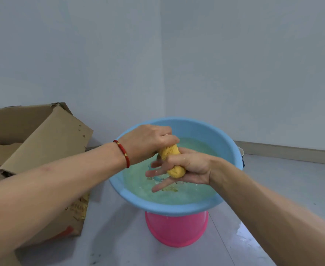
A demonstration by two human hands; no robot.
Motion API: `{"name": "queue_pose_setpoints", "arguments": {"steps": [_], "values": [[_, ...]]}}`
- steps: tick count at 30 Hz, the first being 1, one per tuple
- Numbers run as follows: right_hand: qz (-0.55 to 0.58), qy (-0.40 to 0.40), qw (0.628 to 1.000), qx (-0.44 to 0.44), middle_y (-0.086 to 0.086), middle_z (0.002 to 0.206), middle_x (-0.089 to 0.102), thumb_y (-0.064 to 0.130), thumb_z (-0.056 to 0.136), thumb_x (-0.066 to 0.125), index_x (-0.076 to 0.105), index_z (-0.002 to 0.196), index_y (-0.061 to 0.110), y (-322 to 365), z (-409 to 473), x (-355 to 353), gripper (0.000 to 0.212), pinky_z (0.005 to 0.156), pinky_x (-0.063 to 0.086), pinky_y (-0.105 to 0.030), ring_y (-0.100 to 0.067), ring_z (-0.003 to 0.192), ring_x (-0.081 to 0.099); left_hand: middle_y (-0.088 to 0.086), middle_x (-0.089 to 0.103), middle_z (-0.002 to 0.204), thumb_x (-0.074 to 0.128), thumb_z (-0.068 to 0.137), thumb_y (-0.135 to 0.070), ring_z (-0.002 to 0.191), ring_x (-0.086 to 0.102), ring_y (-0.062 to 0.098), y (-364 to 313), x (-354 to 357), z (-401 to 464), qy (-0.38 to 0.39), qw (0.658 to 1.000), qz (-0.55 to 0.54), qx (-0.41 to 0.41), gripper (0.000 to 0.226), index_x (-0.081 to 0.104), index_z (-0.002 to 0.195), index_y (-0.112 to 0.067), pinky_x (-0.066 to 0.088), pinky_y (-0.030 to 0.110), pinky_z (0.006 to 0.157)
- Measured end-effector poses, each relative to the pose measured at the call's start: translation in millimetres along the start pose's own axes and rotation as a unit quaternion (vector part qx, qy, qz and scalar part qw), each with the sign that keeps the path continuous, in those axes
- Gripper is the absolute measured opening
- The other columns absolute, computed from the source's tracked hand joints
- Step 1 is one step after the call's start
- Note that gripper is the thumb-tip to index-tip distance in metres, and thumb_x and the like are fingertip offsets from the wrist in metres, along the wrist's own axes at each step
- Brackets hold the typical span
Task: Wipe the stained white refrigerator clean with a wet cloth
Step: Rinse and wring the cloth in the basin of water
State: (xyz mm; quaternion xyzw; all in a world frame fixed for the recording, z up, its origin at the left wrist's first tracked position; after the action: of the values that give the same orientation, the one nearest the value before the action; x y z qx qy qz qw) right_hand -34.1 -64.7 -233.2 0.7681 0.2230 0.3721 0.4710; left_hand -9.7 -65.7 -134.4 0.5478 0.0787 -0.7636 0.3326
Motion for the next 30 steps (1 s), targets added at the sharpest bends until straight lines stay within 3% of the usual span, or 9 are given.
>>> {"name": "queue_pose_setpoints", "arguments": {"steps": [2,5,7,10,13,17,21,25,30], "values": [[-0.026,0.006,1.0,0.017,-0.024,0.121,0.063,-0.018,0.094,0.045,0.052,0.119,0.007,-3.9,-1.6,3.7,0.036,0.066,0.062,-0.034,-0.037,0.104,0.074,0.006,0.059,0.075,0.041,0.08,-0.011,0.056,0.058,0.027,-3.5,3.5,-2.3,0.028,0.999,0.037,0.01,0.028,0.068,0.087,-0.01,0.039,0.03,0.04],[-0.218,-0.049,0.972,0.067,-0.013,0.088,0.073,-0.003,0.094,0.061,0.056,0.109,0.006,-3.1,-0.5,-13.2,0.017,0.039,0.031,-0.02,-0.019,0.058,0.061,0.007,0.052,0.069,0.062,0.076,-0.005,0.05,0.053,0.029,-0.9,13.4,-7.0,0.082,0.993,0.075,-0.041,0.01,0.057,0.08,-0.012,0.024,0.028,0.044],[-0.377,-0.103,0.916,0.09,-0.009,0.075,0.065,0.019,0.084,0.074,0.065,0.096,0.006,2.2,3.0,-29.2,0.02,0.045,0.027,-0.028,-0.026,0.061,0.047,0.007,0.059,0.081,0.064,0.085,-0.012,0.068,0.061,0.034,4.9,29.0,-10.4,0.171,0.971,0.104,-0.128,0.01,0.058,0.092,-0.015,0.031,0.034,0.052],[-0.523,-0.195,0.828,0.056,-0.012,0.068,0.065,0.018,0.078,0.071,0.061,0.072,0.011,15.0,8.4,-35.8,0.013,0.05,0.04,-0.03,-0.028,0.06,0.055,0.003,0.057,0.078,0.059,0.089,-0.015,0.079,0.06,0.034,10.1,44.9,-14.5,0.24,0.934,0.126,-0.234,0.008,0.057,0.092,-0.022,0.035,0.035,0.061],[-0.668,-0.247,0.702,-0.014,-0.01,0.083,0.069,0.016,0.083,0.062,0.063,0.088,0.014,31.7,7.2,-29.2,0.006,0.06,0.048,-0.034,-0.035,0.078,0.066,-0.001,0.037,0.064,0.06,0.082,-0.012,0.07,0.048,0.03,17.9,55.6,-25.8,0.219,0.911,0.046,-0.346,0.017,0.047,0.074,-0.019,0.039,0.033,0.061],[-0.778,-0.227,0.581,-0.072,-0.002,0.074,0.046,0.009,0.084,0.057,0.045,0.116,0.014,34.4,3.9,-20.2,0.035,0.062,0.038,-0.038,-0.038,0.073,0.051,0.005,0.051,0.057,0.06,0.072,-0.009,0.061,0.054,0.032,14.1,75.9,-43.7,0.177,0.866,-0.131,-0.449,0.02,0.046,0.059,-0.015,0.033,0.028,0.046],[-0.841,-0.208,0.485,-0.12,-0.01,0.09,0.068,0.025,0.088,0.066,0.041,0.118,0.016,37.4,-4.1,-14.4,0.04,0.057,0.032,-0.037,-0.041,0.078,0.065,0.005,0.052,0.055,0.069,0.064,-0.005,0.05,0.048,0.029,7.8,94.3,-54.7,0.134,0.776,-0.299,-0.539,0.018,0.053,0.058,-0.01,0.028,0.021,0.043],[-0.857,-0.202,0.457,-0.126,-0.008,0.091,0.07,0.034,0.089,0.068,0.039,0.118,0.017,38.3,-7.1,-15.8,0.044,0.056,0.033,-0.037,-0.04,0.08,0.068,0.005,0.044,0.052,0.071,0.064,-0.006,0.039,0.031,0.019,-3.6,108.6,-60.1,0.135,0.692,-0.414,-0.576,0.015,0.056,0.066,-0.007,0.026,0.021,0.044],[-0.811,-0.245,0.518,-0.115,-0.008,0.085,0.062,0.024,0.084,0.07,0.041,0.112,0.013,42.4,-8.6,-30.8,0.042,0.057,0.036,-0.039,-0.036,0.069,0.051,0.008,0.044,0.06,0.074,0.072,-0.016,0.044,0.035,0.02,5.3,106.5,-44.0,0.253,0.729,-0.361,-0.523,0.026,0.048,0.068,-0.013,0.031,0.025,0.047]]}}
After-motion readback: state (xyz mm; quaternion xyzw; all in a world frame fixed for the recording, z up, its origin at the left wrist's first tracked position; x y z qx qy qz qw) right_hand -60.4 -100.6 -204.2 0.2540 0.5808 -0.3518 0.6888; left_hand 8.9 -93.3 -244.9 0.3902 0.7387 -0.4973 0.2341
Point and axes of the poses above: each hand's wrist, its own z-axis towards the middle knuckle, its own x-axis out of the palm, y = z × x, the point moved 10 cm from there along z, towards the middle knuckle
